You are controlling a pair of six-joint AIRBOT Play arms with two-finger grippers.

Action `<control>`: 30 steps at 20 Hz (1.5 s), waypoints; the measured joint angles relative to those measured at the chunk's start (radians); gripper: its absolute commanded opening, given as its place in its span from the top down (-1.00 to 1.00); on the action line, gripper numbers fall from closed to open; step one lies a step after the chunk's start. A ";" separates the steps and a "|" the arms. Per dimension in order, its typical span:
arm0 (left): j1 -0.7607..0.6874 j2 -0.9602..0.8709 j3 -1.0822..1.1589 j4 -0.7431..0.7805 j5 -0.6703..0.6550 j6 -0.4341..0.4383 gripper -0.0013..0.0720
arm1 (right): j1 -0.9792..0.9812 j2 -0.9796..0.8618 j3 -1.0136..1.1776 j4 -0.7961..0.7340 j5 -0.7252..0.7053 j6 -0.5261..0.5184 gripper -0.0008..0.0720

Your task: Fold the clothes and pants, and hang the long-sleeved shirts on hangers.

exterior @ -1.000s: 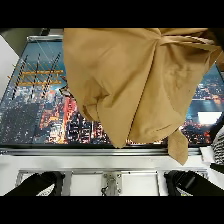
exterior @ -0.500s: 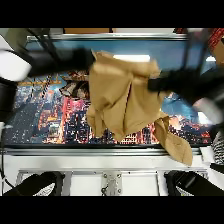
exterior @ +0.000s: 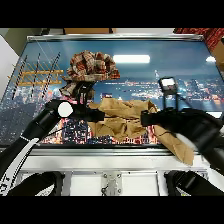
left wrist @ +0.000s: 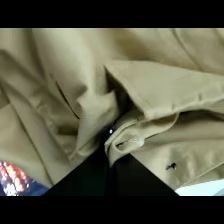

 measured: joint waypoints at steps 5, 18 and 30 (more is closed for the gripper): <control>0.043 0.038 -0.029 0.000 -0.031 0.011 0.93 | -0.255 0.082 0.051 0.098 0.093 -0.192 -0.91; 0.054 0.063 -0.036 0.000 -0.089 0.025 0.93 | -0.772 -0.317 0.051 0.802 -0.026 -1.087 -0.90; 0.054 0.063 -0.036 -0.003 -0.100 0.026 0.92 | -0.779 -0.423 0.051 0.940 0.028 -1.260 -0.89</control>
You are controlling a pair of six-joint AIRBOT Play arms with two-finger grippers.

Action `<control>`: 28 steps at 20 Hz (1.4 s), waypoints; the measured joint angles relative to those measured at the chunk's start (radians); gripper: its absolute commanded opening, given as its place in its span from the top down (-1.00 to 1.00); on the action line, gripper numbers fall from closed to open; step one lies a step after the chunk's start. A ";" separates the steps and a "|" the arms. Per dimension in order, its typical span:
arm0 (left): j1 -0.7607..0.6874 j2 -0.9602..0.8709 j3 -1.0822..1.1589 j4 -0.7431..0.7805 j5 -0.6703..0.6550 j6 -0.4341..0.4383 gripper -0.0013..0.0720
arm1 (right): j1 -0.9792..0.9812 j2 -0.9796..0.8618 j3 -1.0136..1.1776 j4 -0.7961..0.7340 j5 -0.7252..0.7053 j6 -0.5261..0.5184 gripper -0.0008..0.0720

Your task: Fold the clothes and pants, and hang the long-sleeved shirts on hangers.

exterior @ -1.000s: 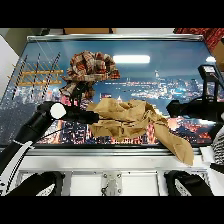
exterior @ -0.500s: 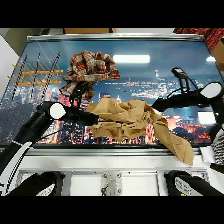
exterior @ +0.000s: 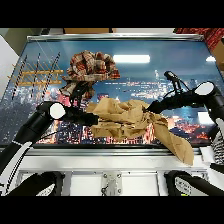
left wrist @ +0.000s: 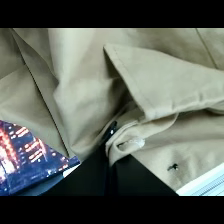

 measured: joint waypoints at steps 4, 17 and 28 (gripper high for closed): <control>0.000 0.000 0.000 0.000 0.000 0.000 0.93 | 0.000 0.075 -0.003 -0.051 0.028 0.003 -0.58; 0.000 0.000 0.000 0.000 0.022 -0.001 0.93 | 0.051 0.043 -0.150 -0.061 -0.129 0.066 -0.49; 0.042 0.000 0.285 0.087 -0.016 -0.017 0.93 | 0.081 0.090 0.128 -0.271 -0.187 0.222 0.94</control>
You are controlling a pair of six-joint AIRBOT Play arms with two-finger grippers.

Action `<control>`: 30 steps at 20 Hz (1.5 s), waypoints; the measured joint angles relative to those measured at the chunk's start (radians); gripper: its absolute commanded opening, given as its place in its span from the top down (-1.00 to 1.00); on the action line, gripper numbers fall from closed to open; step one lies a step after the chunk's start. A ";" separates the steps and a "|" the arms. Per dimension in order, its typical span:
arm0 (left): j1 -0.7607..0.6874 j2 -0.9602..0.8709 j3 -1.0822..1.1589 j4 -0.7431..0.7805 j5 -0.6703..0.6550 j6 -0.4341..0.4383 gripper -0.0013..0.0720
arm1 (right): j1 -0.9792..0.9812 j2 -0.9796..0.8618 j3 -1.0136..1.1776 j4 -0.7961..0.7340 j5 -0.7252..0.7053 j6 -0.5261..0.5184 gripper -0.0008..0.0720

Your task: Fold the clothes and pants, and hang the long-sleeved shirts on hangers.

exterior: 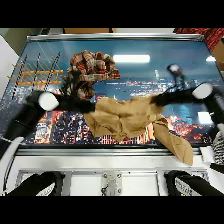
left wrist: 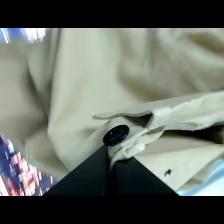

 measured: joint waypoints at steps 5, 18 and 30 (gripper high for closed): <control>-0.069 0.001 0.545 0.034 -0.004 -0.009 0.93 | -0.005 0.093 0.499 -0.111 0.133 0.189 0.94; -0.263 0.164 0.607 0.060 0.119 -0.039 0.93 | -0.006 0.281 0.796 -0.126 0.196 0.446 0.94; -0.250 0.022 0.145 0.169 -0.261 -0.051 -0.98 | 0.005 0.232 0.131 -0.087 0.200 0.347 0.94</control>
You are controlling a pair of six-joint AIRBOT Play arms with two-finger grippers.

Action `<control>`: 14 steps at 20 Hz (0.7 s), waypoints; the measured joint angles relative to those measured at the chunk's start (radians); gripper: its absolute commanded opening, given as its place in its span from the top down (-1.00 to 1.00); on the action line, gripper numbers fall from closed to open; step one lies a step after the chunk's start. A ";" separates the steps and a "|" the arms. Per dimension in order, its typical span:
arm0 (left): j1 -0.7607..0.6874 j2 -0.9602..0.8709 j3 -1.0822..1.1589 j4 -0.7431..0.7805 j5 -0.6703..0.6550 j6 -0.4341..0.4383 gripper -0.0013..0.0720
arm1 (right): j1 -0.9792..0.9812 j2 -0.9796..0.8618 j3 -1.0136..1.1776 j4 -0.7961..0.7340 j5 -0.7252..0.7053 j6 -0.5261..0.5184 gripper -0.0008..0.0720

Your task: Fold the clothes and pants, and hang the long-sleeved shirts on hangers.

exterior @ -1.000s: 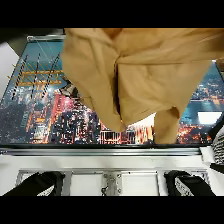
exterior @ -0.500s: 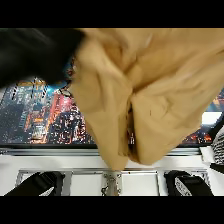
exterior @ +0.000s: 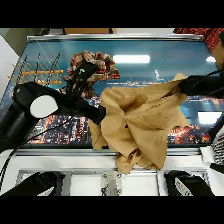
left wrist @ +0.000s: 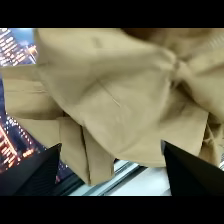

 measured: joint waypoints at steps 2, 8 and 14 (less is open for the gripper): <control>0.033 -0.055 0.067 -0.073 0.000 0.091 -0.98 | 0.006 0.002 -0.031 0.001 -0.004 -0.006 0.94; 0.154 -0.325 0.372 -0.304 -0.018 0.455 -0.82 | 0.059 0.005 -0.059 0.003 -0.004 -0.010 0.94; 0.239 -0.663 0.616 -0.353 -0.049 0.476 -0.82 | 0.149 0.005 -0.063 0.004 0.010 -0.010 0.94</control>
